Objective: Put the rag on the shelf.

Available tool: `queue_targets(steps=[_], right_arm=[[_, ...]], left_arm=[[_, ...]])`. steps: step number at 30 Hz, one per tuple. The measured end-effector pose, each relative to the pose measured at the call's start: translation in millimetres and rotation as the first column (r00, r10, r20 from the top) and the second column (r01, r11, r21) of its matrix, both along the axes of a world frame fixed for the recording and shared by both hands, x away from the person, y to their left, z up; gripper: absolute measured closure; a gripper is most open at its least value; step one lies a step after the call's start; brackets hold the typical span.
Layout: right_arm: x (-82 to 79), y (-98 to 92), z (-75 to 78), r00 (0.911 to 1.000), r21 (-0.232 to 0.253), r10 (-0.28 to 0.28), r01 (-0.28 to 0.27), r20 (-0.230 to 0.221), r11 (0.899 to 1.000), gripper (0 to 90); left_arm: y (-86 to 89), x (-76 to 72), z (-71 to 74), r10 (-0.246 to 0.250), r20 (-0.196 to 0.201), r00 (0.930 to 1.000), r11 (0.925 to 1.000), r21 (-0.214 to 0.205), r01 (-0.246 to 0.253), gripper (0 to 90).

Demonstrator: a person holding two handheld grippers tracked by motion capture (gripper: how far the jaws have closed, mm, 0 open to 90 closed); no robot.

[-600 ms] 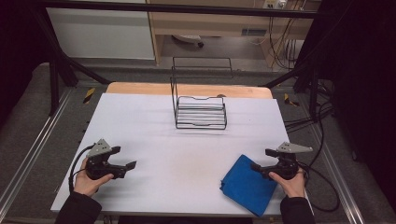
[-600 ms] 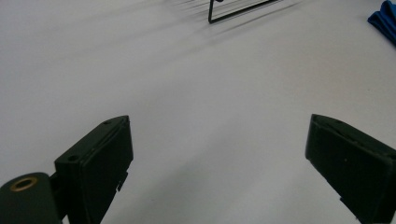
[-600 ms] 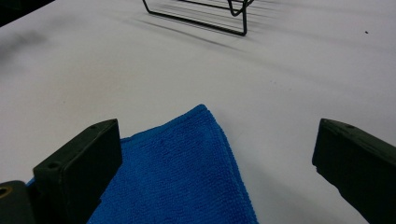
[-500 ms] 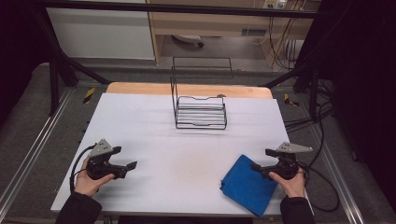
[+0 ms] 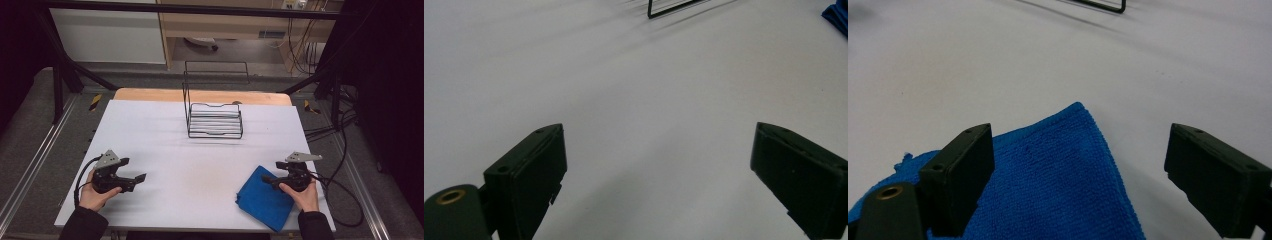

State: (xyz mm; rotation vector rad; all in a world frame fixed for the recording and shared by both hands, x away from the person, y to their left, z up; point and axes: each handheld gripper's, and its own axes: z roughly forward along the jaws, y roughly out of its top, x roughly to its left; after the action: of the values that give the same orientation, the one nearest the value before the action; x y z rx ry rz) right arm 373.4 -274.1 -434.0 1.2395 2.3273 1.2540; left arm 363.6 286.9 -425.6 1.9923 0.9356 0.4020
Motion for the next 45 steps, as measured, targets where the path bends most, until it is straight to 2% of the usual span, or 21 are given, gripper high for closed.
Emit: queue_targets(steps=[5, 6, 10, 15, 23, 28, 32, 36, 38, 42, 45], right_arm=[[6.6, 6.2, -6.3, 0.999, -0.048, 0.026, -0.028, -0.035, 0.998, 29.6], [6.6, 6.2, -6.3, 0.999, -0.048, 0.026, -0.028, -0.035, 0.998, 29.6], [13.7, 12.3, -13.5, 0.9974, -0.086, 0.036, -0.042, -0.061, 0.995, 46.0], [17.4, 13.3, -14.6, 0.995, -0.091, 0.048, -0.056, -0.087, 0.994, 56.3], [16.6, 14.2, -13.0, 0.9918, -0.105, 0.053, -0.066, -0.116, 0.992, 67.5], [16.8, 15.3, -12.6, 0.9867, -0.082, 0.059, -0.072, -0.151, 0.994, 80.3], [16.2, 17.6, -10.0, 0.9892, -0.1, 0.077, -0.089, -0.125, 0.991, 83.9], [16.8, 26.6, -2.7, 0.9918, -0.102, 0.113, -0.118, -0.061, 0.988, 84.4], [19.1, 33.6, 1.7, 0.991, -0.104, 0.131, -0.133, -0.025, 0.986, 84.4], [27.0, 46.2, 7.6, 0.9858, -0.14, 0.163, -0.156, 0.039, 0.978, 84.2], [38.3, 54.4, 8.1, 0.9839, -0.157, 0.169, -0.159, 0.057, 0.975, 84.2]], left_arm=[[-0.3, 0.6, -1.3, 0.001, -0.004, 1.0, 1.0, 0.007, 0.0, 8.2], [-0.5, 0.5, -1.6, 0.002, -0.006, 1.0, 1.0, 0.007, -0.002, 8.2], [-0.1, 0.4, -1.2, 0.007, -0.006, 1.0, 1.0, 0.006, -0.007, 8.8], [0.6, 0.5, -1.6, 0.009, -0.007, 0.9999, 0.9999, 0.005, -0.009, 9.0], [0.0, 0.4, -1.8, 0.015, -0.009, 0.9999, 0.9999, 0.006, -0.014, 9.8], [-0.7, 0.2, -2.1, 0.016, -0.011, 0.9998, 0.9998, 0.007, -0.016, 10.0], [0.0, 0.2, -1.3, 0.02, -0.007, 0.9998, 0.9998, 0.01, -0.02, 10.3], [0.0, 0.5, -1.4, 0.025, -0.007, 0.9997, 0.9997, 0.006, -0.025, 10.4], [0.3, 0.8, -1.4, 0.026, -0.007, 0.9996, 0.9997, 0.005, -0.026, 10.4], [0.7, 1.3, -1.5, 0.033, -0.005, 0.9995, 0.9995, 0.004, -0.033, 10.5], [0.8, 1.2, -1.4, 0.033, -0.004, 0.9994, 0.9994, 0.005, -0.033, 10.5]])
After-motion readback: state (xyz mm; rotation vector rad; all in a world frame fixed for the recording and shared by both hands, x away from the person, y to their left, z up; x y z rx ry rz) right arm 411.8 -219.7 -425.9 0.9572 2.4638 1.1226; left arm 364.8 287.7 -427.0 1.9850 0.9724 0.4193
